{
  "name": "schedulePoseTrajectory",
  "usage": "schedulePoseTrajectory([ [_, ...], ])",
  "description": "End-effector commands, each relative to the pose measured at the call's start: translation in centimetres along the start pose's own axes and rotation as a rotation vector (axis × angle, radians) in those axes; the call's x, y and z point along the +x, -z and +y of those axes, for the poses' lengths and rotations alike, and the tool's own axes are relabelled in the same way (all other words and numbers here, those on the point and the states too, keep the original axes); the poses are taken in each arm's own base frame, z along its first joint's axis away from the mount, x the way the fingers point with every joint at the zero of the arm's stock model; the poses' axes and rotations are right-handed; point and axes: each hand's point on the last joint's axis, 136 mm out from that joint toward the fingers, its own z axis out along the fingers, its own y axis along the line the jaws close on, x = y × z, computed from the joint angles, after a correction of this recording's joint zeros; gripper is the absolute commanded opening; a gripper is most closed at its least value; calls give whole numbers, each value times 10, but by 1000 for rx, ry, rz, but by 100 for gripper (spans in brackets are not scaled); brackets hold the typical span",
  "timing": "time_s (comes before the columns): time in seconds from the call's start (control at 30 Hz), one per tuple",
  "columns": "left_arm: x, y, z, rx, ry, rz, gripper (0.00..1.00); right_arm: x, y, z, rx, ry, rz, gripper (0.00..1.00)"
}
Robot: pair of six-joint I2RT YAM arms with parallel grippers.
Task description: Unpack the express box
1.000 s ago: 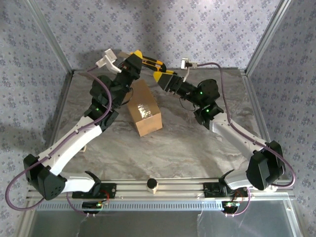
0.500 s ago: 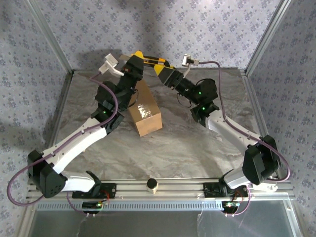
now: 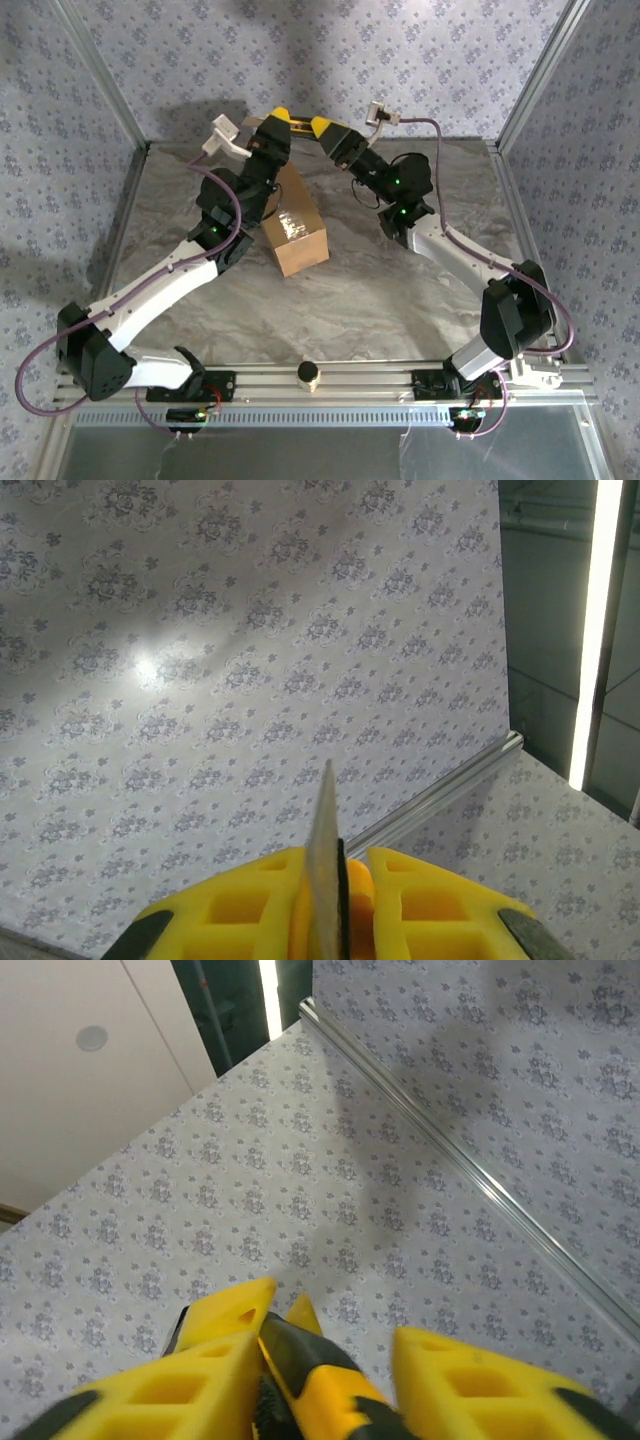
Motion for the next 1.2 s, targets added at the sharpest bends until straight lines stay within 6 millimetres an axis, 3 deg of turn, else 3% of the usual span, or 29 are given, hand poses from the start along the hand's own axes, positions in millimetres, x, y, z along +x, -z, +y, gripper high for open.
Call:
schedulePoseTrajectory([
  [0.0, 0, 2, 2, -16, 17, -6, 0, -16, -4, 36, -96, 43, -45, 24],
  [0.1, 0, 4, 6, -45, 15, 3, 0, -10, -1, 33, -52, 76, -38, 4],
  [0.2, -2, 9, 11, -97, -8, 22, 0, 0, 2, 31, 15, 133, -1, 0],
  [0.3, -4, 17, 17, -149, -16, 44, 19, 9, 6, 33, 72, 195, 25, 0],
  [0.4, -4, 26, 25, -194, -32, 66, 49, 15, 7, 38, 98, 233, 40, 0],
  [0.47, -4, 34, 30, -233, -42, 95, 59, 18, 9, 36, 126, 242, 52, 0],
  [0.57, -4, 49, 40, -299, -73, 141, 66, 19, 13, 24, 216, 253, 70, 0],
  [0.7, -12, 70, 61, -406, -119, 218, 68, 18, 19, 5, 351, 322, 122, 0],
  [0.83, -19, 87, 92, -534, -155, 303, 67, 7, 39, -13, 504, 428, 131, 0],
  [1.17, -42, 105, 164, -725, -223, 384, 63, -23, 78, -23, 712, 645, 239, 0],
])
